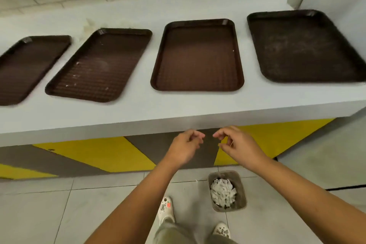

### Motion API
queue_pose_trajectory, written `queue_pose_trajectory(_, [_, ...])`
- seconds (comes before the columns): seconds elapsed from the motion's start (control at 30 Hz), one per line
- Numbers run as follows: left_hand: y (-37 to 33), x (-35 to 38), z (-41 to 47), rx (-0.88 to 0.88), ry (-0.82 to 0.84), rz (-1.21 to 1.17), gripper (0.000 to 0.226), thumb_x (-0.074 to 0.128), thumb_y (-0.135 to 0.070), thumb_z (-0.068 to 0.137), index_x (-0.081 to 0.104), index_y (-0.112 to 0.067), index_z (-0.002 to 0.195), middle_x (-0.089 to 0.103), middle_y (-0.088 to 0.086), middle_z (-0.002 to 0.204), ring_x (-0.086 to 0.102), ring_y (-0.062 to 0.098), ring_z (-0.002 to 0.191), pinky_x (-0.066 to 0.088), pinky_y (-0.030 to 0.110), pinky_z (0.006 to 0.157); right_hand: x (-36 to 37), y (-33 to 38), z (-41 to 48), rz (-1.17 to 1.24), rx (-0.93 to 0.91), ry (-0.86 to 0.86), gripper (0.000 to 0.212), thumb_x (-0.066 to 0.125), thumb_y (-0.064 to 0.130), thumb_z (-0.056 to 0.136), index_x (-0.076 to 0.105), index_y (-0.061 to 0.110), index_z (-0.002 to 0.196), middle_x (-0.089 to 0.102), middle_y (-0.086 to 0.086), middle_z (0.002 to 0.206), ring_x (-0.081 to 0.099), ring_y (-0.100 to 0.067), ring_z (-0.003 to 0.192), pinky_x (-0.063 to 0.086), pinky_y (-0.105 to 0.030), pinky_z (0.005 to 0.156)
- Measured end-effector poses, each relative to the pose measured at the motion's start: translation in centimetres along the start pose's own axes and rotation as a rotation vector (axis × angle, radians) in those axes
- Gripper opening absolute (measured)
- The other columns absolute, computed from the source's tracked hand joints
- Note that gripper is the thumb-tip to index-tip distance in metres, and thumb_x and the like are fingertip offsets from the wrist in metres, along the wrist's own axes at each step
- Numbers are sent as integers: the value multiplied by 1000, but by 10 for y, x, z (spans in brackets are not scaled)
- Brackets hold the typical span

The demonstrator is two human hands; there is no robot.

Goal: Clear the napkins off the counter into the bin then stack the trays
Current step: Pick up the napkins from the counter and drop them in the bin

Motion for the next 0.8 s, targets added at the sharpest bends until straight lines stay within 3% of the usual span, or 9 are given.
queue_pose_trajectory(0.1, [-14,-66,-10,51,-116,0,19,50,-8,94,66,-17,100,69,1,93,63,12,77,45,9,69,-6,52,33,-10,-100,-10,26,70,14,82,65,34,98,57,15,93,57,-6,67,48,-24,71])
queue_pose_trajectory(0.17, [-19,-109,-13,64,-179,2,21,49,-9,95,67,-18,101,70,0,94,67,15,81,46,15,69,-9,85,59,-13,-146,-25,26,69,13,82,64,36,94,57,14,92,56,-7,69,43,-15,68])
queue_pose_trajectory(0.3, [-25,-196,-15,84,-293,12,21,49,-13,96,68,-20,102,71,-2,94,68,16,84,44,19,65,-14,146,109,-22,-212,-56,21,69,17,84,66,33,98,55,14,91,57,-7,69,47,-22,68])
queue_pose_trajectory(0.57, [-30,-359,5,111,-428,113,16,55,-21,94,67,-23,103,69,-5,96,66,10,90,47,20,72,-4,239,211,27,-269,-140,20,69,16,85,67,29,100,57,12,93,58,-9,70,47,-18,69])
queue_pose_trajectory(0.8, [-33,-443,41,141,-471,211,12,58,-26,94,67,-27,100,66,-8,92,64,9,89,48,20,71,11,281,282,87,-246,-192,22,70,18,85,65,34,100,58,10,95,59,-11,74,47,-17,70])
Point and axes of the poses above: each hand's wrist, its own z-axis towards the middle knuckle, its own x-axis out of the palm, y = z × x, the point moved 7 cm from there along z, towards the middle knuckle
